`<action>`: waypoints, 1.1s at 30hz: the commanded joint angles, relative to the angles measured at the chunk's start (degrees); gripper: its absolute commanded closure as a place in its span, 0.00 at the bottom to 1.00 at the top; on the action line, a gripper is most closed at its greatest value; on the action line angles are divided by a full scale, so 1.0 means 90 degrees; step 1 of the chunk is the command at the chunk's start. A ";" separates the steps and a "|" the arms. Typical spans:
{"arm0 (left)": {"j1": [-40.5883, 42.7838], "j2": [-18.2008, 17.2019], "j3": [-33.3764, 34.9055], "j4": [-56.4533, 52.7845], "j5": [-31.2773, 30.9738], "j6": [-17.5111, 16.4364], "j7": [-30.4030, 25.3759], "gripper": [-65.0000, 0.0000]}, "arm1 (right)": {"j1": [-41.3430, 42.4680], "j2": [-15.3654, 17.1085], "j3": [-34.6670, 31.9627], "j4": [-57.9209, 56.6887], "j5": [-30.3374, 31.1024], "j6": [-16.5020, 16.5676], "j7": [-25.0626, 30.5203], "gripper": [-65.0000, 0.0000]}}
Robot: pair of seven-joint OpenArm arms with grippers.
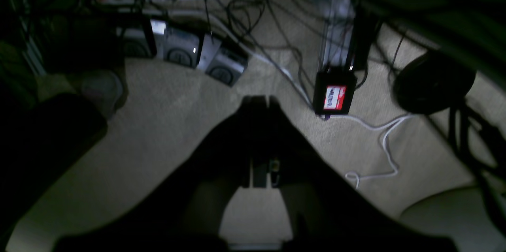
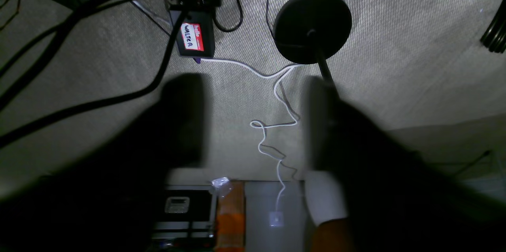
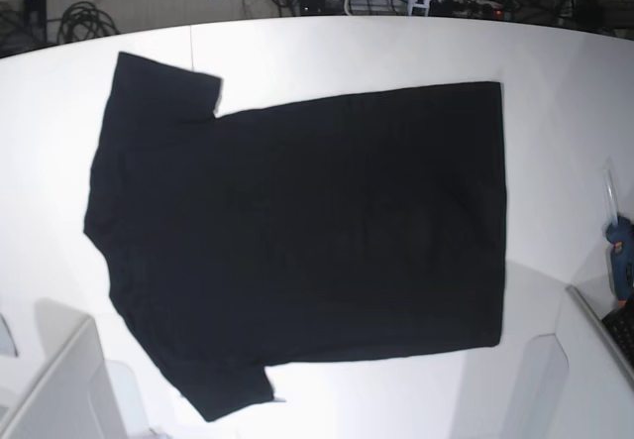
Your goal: Fold the T-shirt properly
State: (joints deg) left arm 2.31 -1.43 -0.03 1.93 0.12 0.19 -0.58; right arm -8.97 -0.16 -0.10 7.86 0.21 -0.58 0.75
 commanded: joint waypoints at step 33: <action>0.0540 -0.0012 -0.0011 0.0845 -0.0008 0.0023 0.0079 1.00 | -0.0102 0.0023 -0.0004 0.0021 0.0001 0.0020 -0.0011 1.00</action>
State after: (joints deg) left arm 6.72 -1.43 -0.08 9.43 -0.05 0.19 0.19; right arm -9.56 -0.16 -0.05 8.03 0.34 -0.60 0.82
